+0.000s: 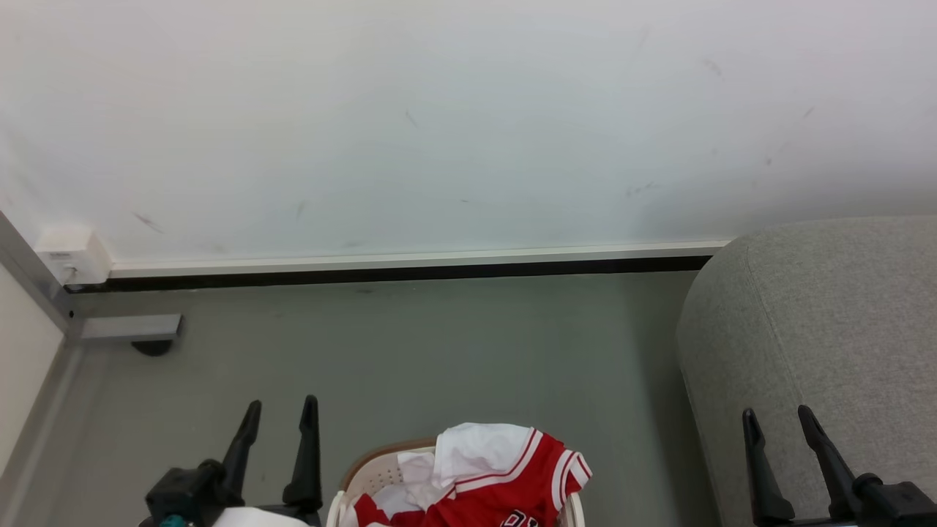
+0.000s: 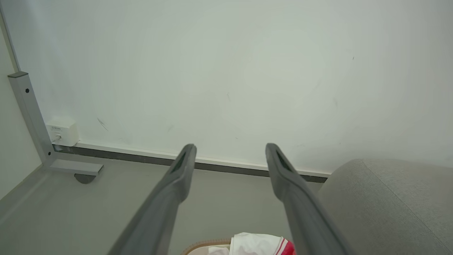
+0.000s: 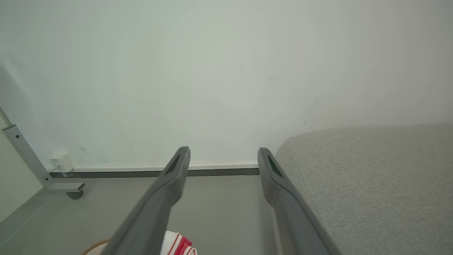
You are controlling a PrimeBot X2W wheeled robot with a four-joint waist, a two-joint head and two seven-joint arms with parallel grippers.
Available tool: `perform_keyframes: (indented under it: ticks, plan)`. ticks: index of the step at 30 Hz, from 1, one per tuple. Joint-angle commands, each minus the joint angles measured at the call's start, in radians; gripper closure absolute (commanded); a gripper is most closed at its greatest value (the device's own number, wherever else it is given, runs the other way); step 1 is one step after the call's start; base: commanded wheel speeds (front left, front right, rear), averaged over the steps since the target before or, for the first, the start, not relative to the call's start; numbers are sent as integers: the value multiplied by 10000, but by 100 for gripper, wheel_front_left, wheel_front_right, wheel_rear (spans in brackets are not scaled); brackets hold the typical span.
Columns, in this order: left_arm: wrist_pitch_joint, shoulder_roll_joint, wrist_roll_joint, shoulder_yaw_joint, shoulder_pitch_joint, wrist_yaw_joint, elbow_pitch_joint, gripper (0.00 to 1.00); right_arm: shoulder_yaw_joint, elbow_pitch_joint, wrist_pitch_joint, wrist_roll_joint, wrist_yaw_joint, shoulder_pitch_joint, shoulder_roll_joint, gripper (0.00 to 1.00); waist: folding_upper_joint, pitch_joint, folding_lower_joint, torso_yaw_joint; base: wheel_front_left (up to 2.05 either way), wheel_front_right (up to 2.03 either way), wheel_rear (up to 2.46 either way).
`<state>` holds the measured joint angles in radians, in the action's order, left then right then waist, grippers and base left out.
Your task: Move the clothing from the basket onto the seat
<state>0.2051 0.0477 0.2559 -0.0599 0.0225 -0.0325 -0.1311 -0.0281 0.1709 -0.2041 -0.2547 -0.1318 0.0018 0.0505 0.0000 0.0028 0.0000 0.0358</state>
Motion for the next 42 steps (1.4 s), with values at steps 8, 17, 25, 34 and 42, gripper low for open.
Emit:
perform_keyframes:
  ticks: [8, 17, 25, 34, 42]
  plan:
    - [230, 96, -842, -30, -75, 17, -10, 0, -108, 2, -240, 578, 17, 103, 1, 0, 0, 17, 0, 32, 0, 0, 0]
    - [404, 94, -1486, -52, -114, -60, -120, 0, -89, 91, -412, 601, 19, 172, 1, 0, 0, 1, 0, 73, 0, 0, 0]
    - [542, 88, -2068, -67, -178, -72, -132, 0, -133, 88, -547, 1110, 20, 220, 4, 0, 0, -20, 0, 110, 0, 0, 0]
    - [599, 78, -2309, -35, -219, -88, -157, 0, -159, 66, -606, 1261, 21, 212, 4, 0, 0, -43, 0, 118, 0, 0, 0]
    - [598, 69, -2281, 3, -222, -119, -212, 0, -127, 100, -606, 1257, 21, 167, 4, 0, 0, -35, 0, 79, 0, 0, 0]
